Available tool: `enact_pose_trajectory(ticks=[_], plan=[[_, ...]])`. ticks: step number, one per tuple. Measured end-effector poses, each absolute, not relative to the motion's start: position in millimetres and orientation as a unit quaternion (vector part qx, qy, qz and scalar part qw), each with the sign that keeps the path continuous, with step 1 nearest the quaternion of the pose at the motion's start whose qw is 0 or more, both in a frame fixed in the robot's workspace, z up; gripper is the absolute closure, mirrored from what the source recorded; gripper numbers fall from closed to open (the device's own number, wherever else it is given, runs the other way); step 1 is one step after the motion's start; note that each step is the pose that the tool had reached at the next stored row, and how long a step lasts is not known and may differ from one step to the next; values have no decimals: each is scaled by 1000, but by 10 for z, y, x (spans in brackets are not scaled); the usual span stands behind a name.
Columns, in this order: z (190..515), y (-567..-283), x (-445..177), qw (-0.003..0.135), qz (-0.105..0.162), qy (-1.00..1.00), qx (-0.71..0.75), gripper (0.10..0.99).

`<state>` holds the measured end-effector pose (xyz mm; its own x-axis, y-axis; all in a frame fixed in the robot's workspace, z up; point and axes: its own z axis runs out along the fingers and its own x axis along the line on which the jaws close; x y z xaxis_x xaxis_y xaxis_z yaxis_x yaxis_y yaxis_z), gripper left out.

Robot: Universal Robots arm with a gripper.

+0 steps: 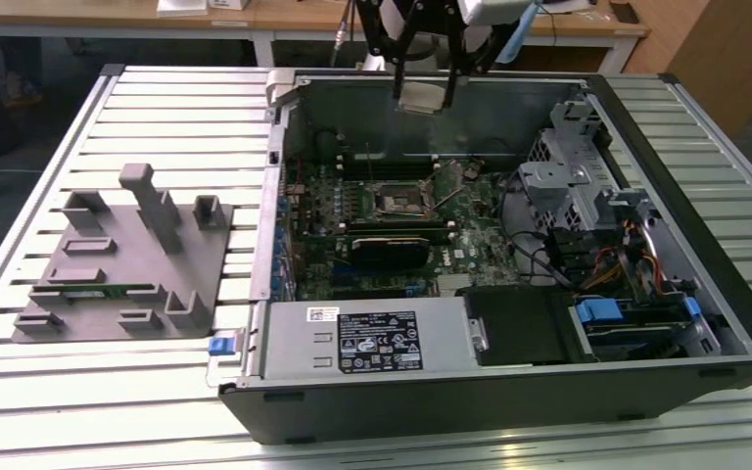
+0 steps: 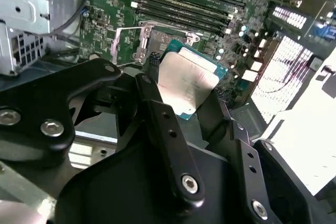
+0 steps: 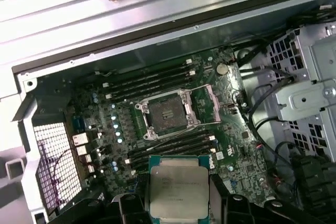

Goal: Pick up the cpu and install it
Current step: 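Place the cpu into insertion slot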

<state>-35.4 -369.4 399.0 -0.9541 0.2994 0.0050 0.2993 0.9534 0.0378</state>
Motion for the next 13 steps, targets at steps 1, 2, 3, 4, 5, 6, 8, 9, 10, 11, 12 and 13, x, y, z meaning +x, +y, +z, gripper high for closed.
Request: enact_pose_trajectory(ticks=[1,2,3,4,5,6,8,9,10,11,12,13], plan=[[3990,-3694,-354,1,19,987,159,545],[3990,-3693,-354,1,19,986,166,545],[3990,-3693,-354,1,19,985,173,545],[3990,-3692,-354,2,19,984,180,545],[3989,-3692,-354,2,19,982,187,545],[3989,-3691,-354,2,19,981,195,545],[3989,-3691,-354,3,19,977,210,545],[3989,-3691,-354,4,19,976,218,545],[3988,-3691,-354,4,19,974,227,545],[3987,-3691,-354,4,19,972,235,545],[3986,-3691,-354,4,19,970,244,545],[3984,-3691,-354,4,19,967,254,545]])
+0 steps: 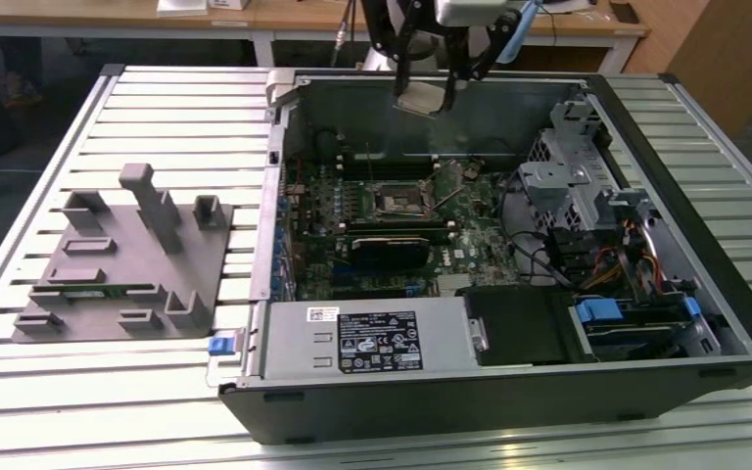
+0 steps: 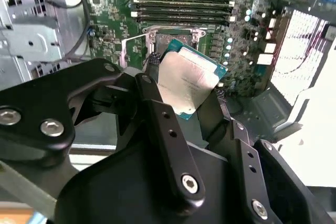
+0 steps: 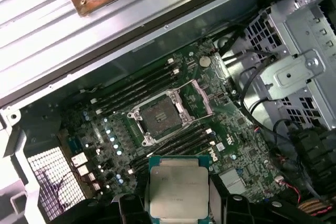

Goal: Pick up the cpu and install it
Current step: 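Place the cpu into insertion slot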

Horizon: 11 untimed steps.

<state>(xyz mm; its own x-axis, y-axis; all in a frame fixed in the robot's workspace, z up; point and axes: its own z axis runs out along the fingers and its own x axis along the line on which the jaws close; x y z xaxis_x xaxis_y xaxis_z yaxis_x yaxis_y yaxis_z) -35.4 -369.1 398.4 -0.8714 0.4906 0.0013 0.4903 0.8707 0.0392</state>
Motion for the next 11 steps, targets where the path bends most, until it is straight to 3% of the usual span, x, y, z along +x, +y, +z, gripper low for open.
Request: enact_pose_trajectory(ticks=[11], plan=[[3958,-3689,-354,6,19,940,340,545]])
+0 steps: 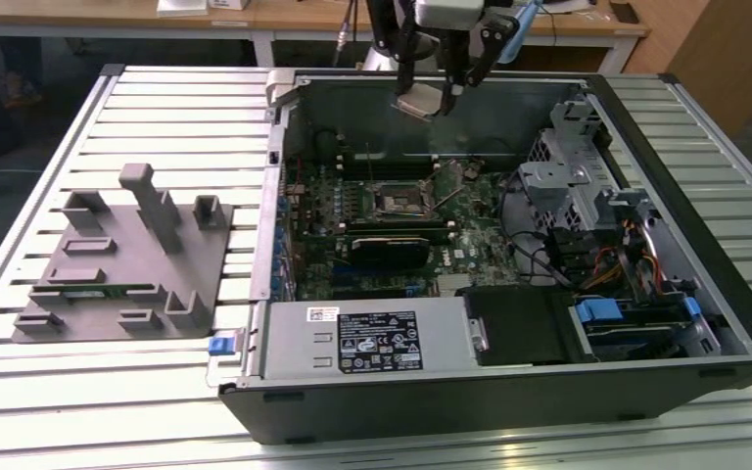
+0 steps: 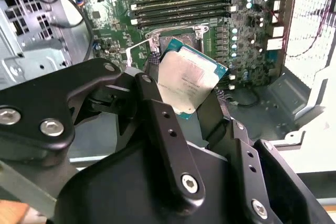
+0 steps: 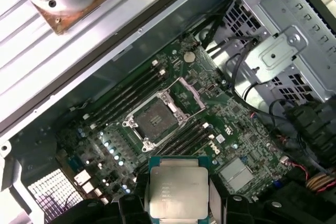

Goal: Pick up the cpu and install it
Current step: 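Place the cpu into insertion slot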

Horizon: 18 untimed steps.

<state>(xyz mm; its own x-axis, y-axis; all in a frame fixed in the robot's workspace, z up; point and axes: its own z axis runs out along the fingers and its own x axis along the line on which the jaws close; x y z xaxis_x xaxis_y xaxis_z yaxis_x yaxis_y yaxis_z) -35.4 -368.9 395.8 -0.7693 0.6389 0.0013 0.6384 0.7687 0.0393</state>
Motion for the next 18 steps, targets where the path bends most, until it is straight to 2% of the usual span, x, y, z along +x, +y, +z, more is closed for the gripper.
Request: enact_pose_trajectory(ticks=[18], plan=[[3890,-3679,-354,9,18,883,469,545]])
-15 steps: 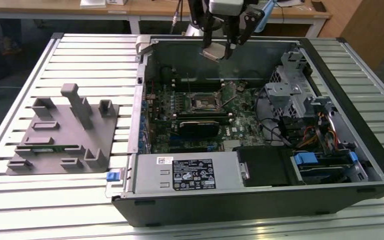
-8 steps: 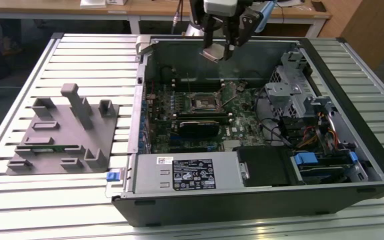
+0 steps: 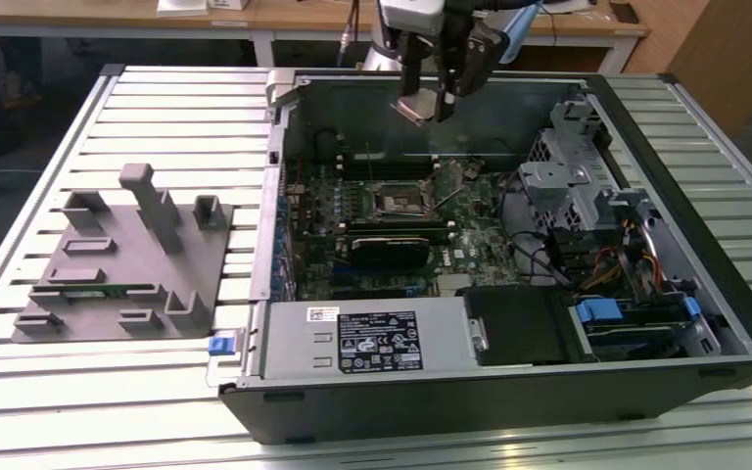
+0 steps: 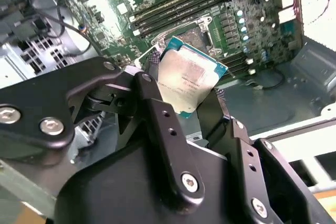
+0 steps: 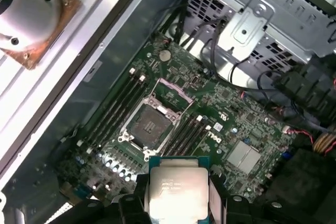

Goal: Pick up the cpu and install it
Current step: 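Place the cpu into insertion slot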

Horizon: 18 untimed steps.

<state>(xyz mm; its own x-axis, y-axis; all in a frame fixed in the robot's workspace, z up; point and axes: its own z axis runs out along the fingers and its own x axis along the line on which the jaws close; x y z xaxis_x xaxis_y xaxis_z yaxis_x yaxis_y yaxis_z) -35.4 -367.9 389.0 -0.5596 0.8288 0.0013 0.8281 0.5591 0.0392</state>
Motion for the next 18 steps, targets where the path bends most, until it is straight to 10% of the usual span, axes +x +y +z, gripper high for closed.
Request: enact_pose_trajectory(ticks=[18], plan=[[3823,-3673,-354,11,16,805,593,545]])
